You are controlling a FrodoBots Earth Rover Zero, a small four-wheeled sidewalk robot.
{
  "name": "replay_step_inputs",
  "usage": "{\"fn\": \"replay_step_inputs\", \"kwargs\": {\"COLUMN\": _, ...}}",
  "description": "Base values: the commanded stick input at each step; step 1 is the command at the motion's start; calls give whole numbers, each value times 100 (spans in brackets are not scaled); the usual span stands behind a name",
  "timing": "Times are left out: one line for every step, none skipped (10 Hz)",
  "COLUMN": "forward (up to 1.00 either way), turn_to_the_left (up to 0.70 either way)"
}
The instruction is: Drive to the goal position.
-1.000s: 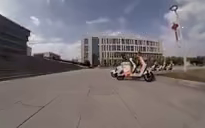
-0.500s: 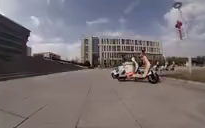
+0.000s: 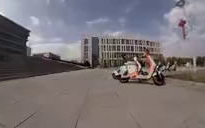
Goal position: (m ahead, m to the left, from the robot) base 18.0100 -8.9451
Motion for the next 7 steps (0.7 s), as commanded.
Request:
{"fn": "replay_step_inputs", "kwargs": {"forward": 70, "turn_to_the_left": 0}}
{"fn": "replay_step_inputs", "kwargs": {"forward": 70, "turn_to_the_left": 0}}
{"fn": "replay_step_inputs", "kwargs": {"forward": 70, "turn_to_the_left": 0}}
{"fn": "replay_step_inputs", "kwargs": {"forward": 70, "turn_to_the_left": 0}}
{"fn": "replay_step_inputs", "kwargs": {"forward": 70, "turn_to_the_left": 0}}
{"fn": "replay_step_inputs", "kwargs": {"forward": 70, "turn_to_the_left": 0}}
{"fn": "replay_step_inputs", "kwargs": {"forward": 70, "turn_to_the_left": 0}}
